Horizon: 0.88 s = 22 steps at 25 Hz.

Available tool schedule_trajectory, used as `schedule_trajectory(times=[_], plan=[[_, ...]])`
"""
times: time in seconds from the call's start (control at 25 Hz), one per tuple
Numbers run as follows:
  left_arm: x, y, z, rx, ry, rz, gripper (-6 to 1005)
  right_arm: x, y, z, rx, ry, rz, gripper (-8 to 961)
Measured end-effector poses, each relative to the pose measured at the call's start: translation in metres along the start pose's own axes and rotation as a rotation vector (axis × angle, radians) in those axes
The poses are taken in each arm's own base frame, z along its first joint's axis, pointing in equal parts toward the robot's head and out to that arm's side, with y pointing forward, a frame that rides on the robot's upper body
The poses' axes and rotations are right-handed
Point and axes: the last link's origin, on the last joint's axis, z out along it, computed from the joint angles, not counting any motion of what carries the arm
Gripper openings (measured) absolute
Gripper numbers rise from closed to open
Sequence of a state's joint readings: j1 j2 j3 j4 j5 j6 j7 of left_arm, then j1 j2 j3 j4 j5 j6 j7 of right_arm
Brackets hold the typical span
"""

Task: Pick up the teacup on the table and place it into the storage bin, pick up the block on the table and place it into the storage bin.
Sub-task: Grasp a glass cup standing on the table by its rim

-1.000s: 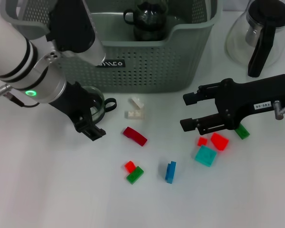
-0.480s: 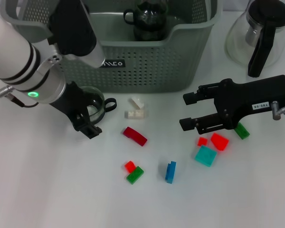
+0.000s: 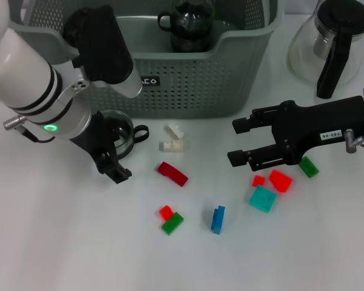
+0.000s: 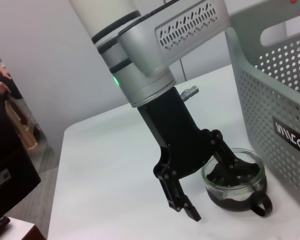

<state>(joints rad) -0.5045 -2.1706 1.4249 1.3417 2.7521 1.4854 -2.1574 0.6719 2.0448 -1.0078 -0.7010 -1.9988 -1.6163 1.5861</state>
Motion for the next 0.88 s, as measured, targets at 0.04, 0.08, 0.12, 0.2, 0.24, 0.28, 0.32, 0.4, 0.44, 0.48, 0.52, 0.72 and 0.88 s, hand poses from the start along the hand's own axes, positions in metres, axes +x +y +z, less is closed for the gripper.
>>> schedule_trajectory(times=[0.04,0.08,0.12,0.2,0.24,0.28,0.32,0.4,0.44,0.48,0.52,0.72,0.88], plan=[[-0.0002,0.0002,0.0007,-0.003,-0.002,-0.001,801,0.0000,-0.0002,0.0000,0.002,0.000,0.000,795],[-0.0003,0.0003,0.0014,-0.005,-0.003,-0.001,800,0.0000,-0.0005,0.0000,0.003,0.000,0.000,795],[-0.0004,0.0004,0.0018,-0.006,-0.005,-0.001,800,0.0001,-0.0008,0.0001,0.005,0.000,0.000,795],[-0.0005,0.0003,0.0026,-0.007,-0.005,-0.003,798,0.0003,-0.0014,0.0001,0.010,0.000,0.001,795],[-0.0005,0.0002,0.0027,-0.006,-0.005,-0.003,797,0.0005,-0.0014,0.0001,0.010,0.000,0.002,795],[-0.0005,0.0000,0.0029,-0.005,-0.004,-0.003,796,0.0006,-0.0014,0.0001,0.010,0.000,0.002,795],[-0.0003,-0.0001,0.0031,-0.004,-0.003,-0.003,796,0.0007,-0.0014,0.0000,0.010,0.000,0.002,795],[0.0003,-0.0002,0.0034,-0.002,-0.001,-0.004,794,0.0009,-0.0013,0.0000,0.011,0.000,0.003,795],[0.0005,-0.0003,0.0035,-0.001,0.000,-0.006,793,0.0011,-0.0013,-0.0001,0.011,0.000,0.004,795],[0.0006,-0.0005,0.0037,0.000,0.001,-0.009,793,0.0012,-0.0013,-0.0001,0.011,0.000,0.004,795],[0.0006,-0.0006,0.0041,0.001,0.002,-0.013,792,0.0012,-0.0013,-0.0001,0.011,-0.001,0.004,795],[-0.0007,-0.0004,0.0072,-0.007,-0.006,-0.019,788,0.0022,-0.0010,-0.0004,0.011,-0.001,0.006,795],[0.0002,-0.0012,0.0072,-0.005,-0.007,-0.030,664,0.0025,-0.0010,-0.0006,0.012,-0.001,0.007,795]])
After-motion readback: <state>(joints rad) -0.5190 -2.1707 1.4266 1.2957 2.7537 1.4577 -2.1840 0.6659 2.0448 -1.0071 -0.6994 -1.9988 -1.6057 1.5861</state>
